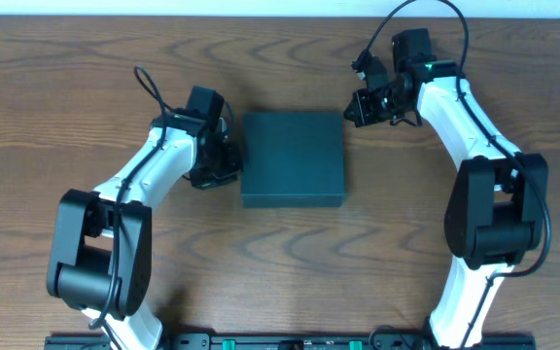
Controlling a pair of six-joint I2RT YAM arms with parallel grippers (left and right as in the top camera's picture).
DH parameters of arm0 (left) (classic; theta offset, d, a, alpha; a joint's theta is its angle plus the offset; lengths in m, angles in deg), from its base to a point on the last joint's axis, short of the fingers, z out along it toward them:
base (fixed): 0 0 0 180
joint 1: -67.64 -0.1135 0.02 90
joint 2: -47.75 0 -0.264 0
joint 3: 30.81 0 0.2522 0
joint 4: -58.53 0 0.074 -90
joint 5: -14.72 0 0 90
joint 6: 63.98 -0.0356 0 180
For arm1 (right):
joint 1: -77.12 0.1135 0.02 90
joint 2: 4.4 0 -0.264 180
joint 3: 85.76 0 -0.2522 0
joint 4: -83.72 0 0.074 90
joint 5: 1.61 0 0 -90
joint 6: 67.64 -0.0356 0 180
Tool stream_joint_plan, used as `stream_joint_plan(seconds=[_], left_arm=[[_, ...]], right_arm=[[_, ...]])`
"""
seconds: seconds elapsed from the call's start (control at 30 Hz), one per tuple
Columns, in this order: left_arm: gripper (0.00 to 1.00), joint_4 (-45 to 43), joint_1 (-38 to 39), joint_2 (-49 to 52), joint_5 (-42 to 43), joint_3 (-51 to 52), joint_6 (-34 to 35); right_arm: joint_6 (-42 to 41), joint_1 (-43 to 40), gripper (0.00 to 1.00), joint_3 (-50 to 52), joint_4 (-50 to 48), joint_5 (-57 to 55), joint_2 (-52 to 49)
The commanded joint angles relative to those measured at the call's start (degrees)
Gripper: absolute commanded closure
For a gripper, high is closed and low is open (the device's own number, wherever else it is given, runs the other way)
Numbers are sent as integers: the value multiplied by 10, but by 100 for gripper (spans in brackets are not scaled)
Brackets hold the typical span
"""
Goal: Pack container
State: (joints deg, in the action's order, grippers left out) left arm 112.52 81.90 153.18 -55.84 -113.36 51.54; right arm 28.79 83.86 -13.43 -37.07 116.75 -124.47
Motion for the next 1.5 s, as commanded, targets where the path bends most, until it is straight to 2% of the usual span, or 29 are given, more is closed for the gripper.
stream_joint_plan(seconds=[0.0, 0.13, 0.27, 0.6, 0.7, 0.83, 1.0, 1.07, 1.13, 1.17, 1.2, 1.23, 1.27, 1.3, 1.47], left_arm=[[94, 10, -24, -7, -33, -1, -3], [94, 44, -49, -48, -43, -7, -46], [94, 94, -61, -155, -111, -7, -71], [94, 238, -65, -419, -104, -7, -158], [94, 275, -65, -496, -93, -5, -166], [94, 287, -65, -597, -48, 49, -168], [94, 267, -65, -715, 32, 229, -156], [94, 244, -65, -727, 62, 270, -143], [94, 224, -65, -725, 63, 287, -129], [94, 214, -65, -725, 61, 292, -125], [94, 204, -65, -725, 61, 294, -122], [77, 195, -65, -725, 61, 295, -122], [48, 186, -65, -725, 60, 295, -122], [4, 177, -65, -725, 59, 295, -121], [5, 151, -65, -725, 57, 295, -120]], right_arm=[[-2, 6, 99, -10, 24, -20, 6], [-4, 4, 99, -30, 87, -28, 41], [-4, 3, 99, -29, 130, -49, 129], [-13, 19, 98, -5, 259, -50, 353], [-28, 38, 99, 83, 253, -50, 443], [-93, 77, 98, 270, 190, -50, 584], [-271, 135, 98, 540, 100, -37, 821], [-335, 144, 98, 599, 79, -31, 901], [-357, 143, 98, 623, 69, -29, 945], [-358, 143, 93, 630, 66, -29, 958], [-358, 143, 77, 636, 64, -29, 967], [-358, 143, 48, 640, 63, -29, 972], [-359, 143, 17, 644, 64, -28, 974], [-363, 143, 1, 647, 64, -29, 973], [-366, 143, 1, 653, 49, -52, 971]])
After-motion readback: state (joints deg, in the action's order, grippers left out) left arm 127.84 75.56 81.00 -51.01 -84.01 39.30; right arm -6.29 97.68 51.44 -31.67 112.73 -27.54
